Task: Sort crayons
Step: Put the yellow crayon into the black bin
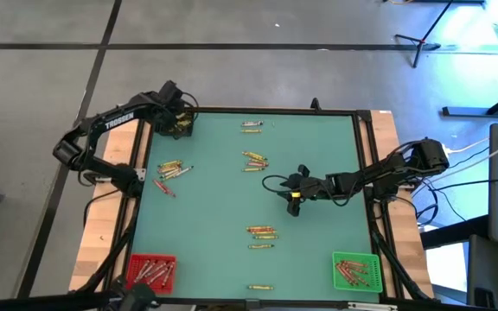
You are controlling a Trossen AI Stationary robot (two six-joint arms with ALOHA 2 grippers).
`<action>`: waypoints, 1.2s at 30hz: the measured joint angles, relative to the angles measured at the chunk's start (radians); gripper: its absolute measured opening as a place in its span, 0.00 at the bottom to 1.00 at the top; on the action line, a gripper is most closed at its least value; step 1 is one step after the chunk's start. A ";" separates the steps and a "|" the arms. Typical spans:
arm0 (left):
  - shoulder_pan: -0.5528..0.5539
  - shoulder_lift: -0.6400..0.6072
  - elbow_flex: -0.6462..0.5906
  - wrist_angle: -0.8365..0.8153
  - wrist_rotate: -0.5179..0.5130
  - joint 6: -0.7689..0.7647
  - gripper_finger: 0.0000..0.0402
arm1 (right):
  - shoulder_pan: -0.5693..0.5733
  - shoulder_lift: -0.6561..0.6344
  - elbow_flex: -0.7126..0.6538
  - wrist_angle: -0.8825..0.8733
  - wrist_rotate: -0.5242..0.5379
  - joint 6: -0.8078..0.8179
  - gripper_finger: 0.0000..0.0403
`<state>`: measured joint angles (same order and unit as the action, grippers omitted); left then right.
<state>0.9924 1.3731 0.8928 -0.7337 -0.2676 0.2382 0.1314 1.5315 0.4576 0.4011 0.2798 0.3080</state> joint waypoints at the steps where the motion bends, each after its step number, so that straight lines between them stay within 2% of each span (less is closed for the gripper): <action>1: 0.000 0.000 0.000 0.002 0.000 0.000 0.11 | 0.000 0.000 0.000 0.000 0.000 0.000 0.44; 8: 0.002 0.000 0.011 0.024 0.014 0.003 0.25 | 0.000 0.000 0.000 0.000 0.000 -0.001 0.44; 12: -0.018 0.000 0.082 0.031 0.154 -0.005 0.31 | 0.000 0.000 0.000 0.000 0.000 -0.002 0.44; 16: -0.072 0.000 0.142 0.086 0.293 -0.009 0.32 | 0.000 0.000 0.000 0.000 0.000 -0.002 0.44; 24: -0.198 0.043 0.146 0.297 0.416 -0.009 0.32 | -0.001 0.000 0.000 0.000 0.000 -0.006 0.44; 36: -0.300 0.292 0.146 0.551 0.450 0.023 0.32 | -0.001 0.001 0.000 0.000 0.001 -0.006 0.44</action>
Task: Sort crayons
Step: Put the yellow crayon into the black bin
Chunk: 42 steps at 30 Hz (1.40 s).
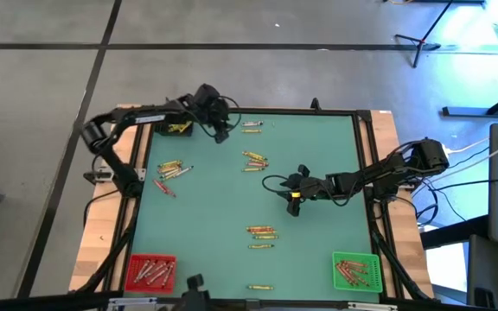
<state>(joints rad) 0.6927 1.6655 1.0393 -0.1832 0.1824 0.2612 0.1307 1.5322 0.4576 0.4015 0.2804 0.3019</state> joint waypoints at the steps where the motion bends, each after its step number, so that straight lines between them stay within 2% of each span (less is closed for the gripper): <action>1: -0.002 0.019 0.000 0.016 0.013 0.009 0.32 | 0.000 0.000 0.000 0.000 0.000 0.000 0.44; 7: -0.003 0.144 0.071 0.012 0.051 0.028 0.32 | 0.000 0.000 0.000 0.000 0.000 0.000 0.44; 14: -0.001 0.284 0.172 0.007 0.071 0.125 0.32 | 0.000 0.000 0.000 0.000 0.000 -0.001 0.44; 23: -0.001 0.425 0.333 -0.129 0.101 0.201 0.32 | 0.000 0.000 0.000 0.000 0.000 -0.001 0.44; 34: 0.001 0.459 0.354 -0.157 0.094 0.213 0.31 | 0.000 0.000 0.000 -0.001 0.000 -0.001 0.44; 42: 0.004 0.458 0.354 -0.176 0.094 0.223 0.19 | 0.000 0.000 0.000 0.000 0.000 -0.003 0.44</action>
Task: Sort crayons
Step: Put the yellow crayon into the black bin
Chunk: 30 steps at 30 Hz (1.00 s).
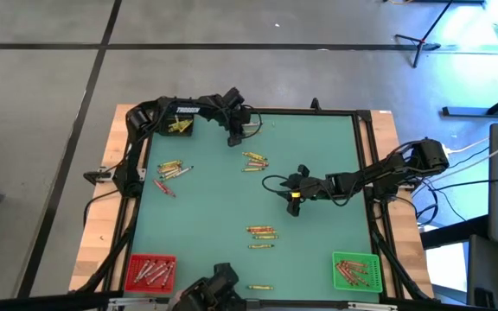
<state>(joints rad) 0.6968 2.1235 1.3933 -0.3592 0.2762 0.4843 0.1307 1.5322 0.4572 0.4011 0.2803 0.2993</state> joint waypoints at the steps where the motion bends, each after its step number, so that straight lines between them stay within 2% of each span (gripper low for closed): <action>1: 0.001 0.000 0.000 -0.003 0.004 0.005 0.17 | 0.000 0.000 0.000 0.000 0.000 0.000 0.44; 10: -0.001 -0.001 0.000 -0.018 0.006 0.022 0.01 | 0.000 0.000 0.000 0.000 0.000 0.000 0.44; 20: -0.020 -0.027 -0.001 -0.059 -0.041 0.019 0.01 | 0.000 0.000 0.000 0.000 0.000 0.002 0.44; 30: -0.046 -0.182 -0.003 -0.178 -0.100 0.014 0.00 | 0.000 0.000 0.000 -0.005 0.000 0.002 0.44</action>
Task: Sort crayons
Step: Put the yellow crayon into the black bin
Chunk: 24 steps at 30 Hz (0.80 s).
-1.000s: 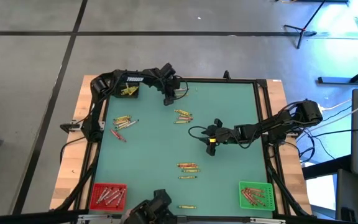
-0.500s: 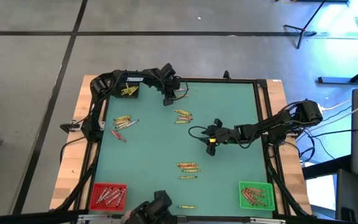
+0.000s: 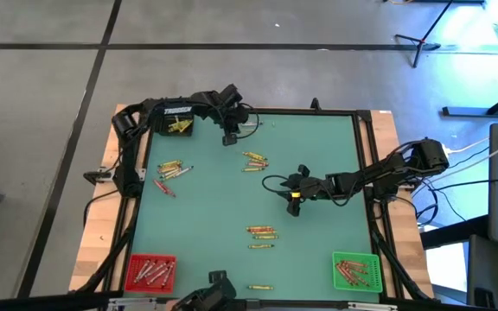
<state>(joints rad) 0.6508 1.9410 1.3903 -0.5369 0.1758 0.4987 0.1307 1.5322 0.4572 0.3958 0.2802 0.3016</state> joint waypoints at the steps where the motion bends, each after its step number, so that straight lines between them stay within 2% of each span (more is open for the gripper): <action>1: 0.000 -0.020 0.000 -0.015 -0.005 -0.003 0.00 | 0.000 0.000 0.000 0.000 0.000 0.000 0.44; 11: 0.017 -0.197 -0.011 -0.147 -0.045 -0.025 0.00 | 0.000 0.000 0.000 -0.003 0.000 0.000 0.44; 20: 0.117 -0.421 -0.175 -0.153 -0.131 -0.069 0.00 | 0.000 0.000 0.000 -0.002 0.000 -0.011 0.44; 24: 0.176 -0.521 -0.239 -0.162 -0.205 -0.094 0.00 | 0.000 0.000 0.000 -0.002 0.000 -0.013 0.44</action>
<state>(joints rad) 0.8272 1.4203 1.1516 -0.6989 -0.0297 0.4050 0.1308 1.5322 0.4572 0.3943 0.2802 0.2890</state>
